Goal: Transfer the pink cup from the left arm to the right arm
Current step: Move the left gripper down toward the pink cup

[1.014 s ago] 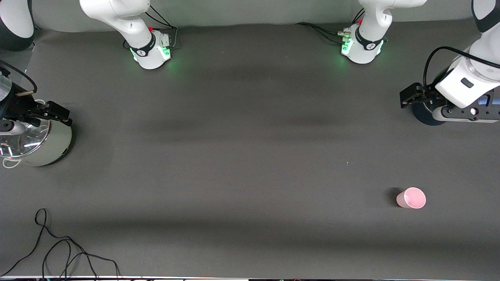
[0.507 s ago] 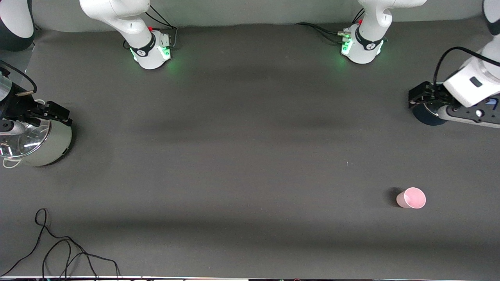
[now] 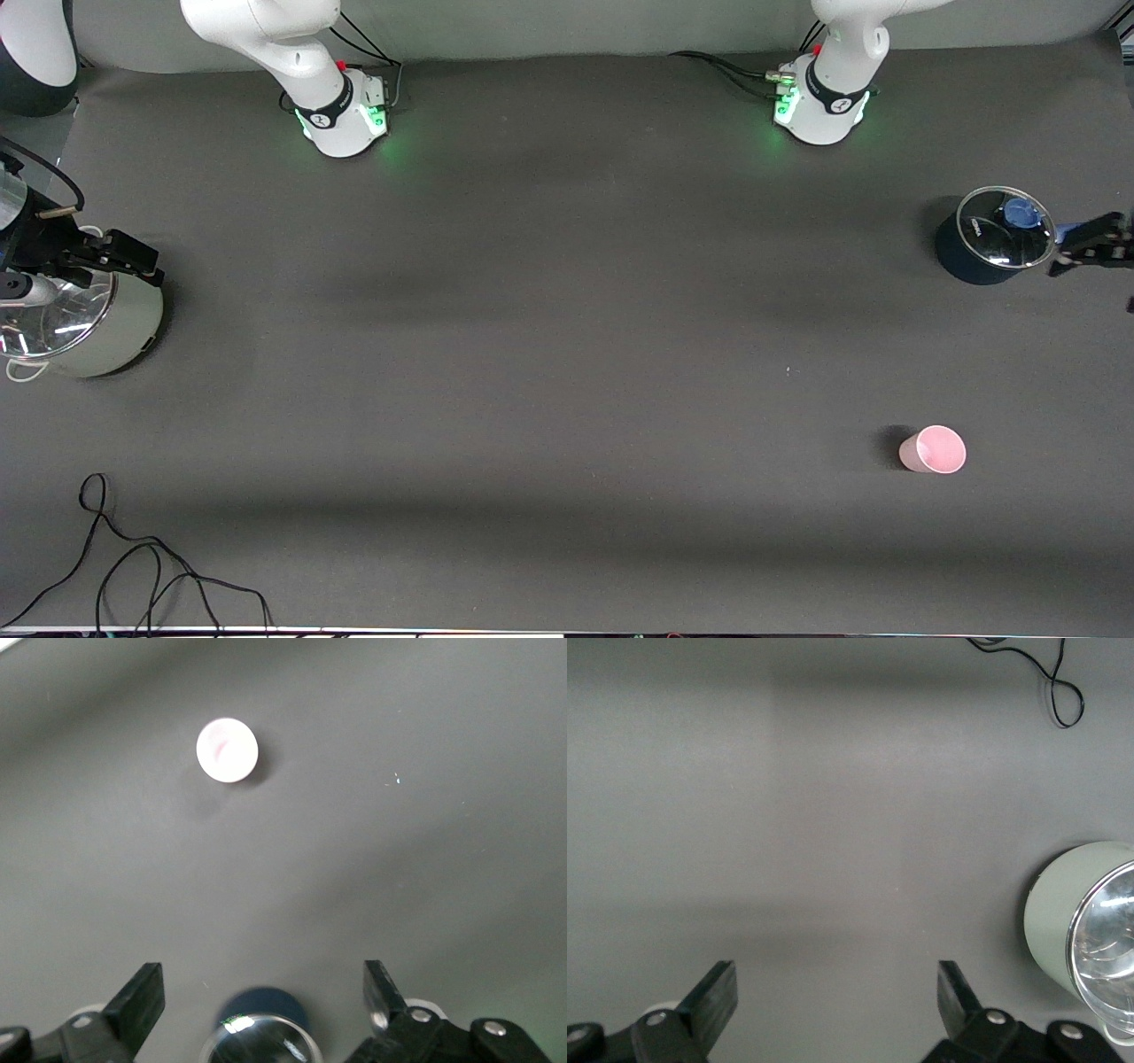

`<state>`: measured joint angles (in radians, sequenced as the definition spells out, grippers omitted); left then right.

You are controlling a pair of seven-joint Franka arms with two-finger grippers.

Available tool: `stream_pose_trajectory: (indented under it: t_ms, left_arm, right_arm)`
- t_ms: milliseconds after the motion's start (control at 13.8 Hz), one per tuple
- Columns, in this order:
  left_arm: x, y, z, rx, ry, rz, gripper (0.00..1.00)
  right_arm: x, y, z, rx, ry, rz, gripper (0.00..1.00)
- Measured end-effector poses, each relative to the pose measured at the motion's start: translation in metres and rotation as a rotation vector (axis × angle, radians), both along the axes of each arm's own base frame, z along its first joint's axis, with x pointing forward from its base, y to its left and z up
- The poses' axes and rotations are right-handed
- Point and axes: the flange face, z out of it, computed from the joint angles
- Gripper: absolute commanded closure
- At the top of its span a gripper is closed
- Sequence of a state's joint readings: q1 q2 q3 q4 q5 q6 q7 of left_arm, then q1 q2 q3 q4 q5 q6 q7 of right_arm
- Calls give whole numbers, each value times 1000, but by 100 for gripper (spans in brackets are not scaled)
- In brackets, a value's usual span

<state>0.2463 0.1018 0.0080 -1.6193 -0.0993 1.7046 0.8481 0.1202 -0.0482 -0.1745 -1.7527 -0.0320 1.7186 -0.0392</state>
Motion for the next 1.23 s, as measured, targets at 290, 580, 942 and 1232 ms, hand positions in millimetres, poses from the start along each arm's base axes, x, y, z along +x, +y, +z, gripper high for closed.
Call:
stream_pose_trajectory:
  t_ms: [290, 580, 942, 1232]
  left_arm:
    - [-3, 108, -59, -187, -119, -169, 0]
    - [6, 161, -153, -339, -213, -229, 0]
    - [21, 166, -257, -510, -329, -287, 0]
    - [23, 163, -312, -607, -444, -327, 0]
  right_arm:
    - [0, 0, 0, 0, 0, 0, 0]
    - [0, 0, 0, 0, 0, 0, 0]
    - [0, 0, -1, 0, 1, 0, 0]
    - [0, 0, -1, 0, 2, 1, 0]
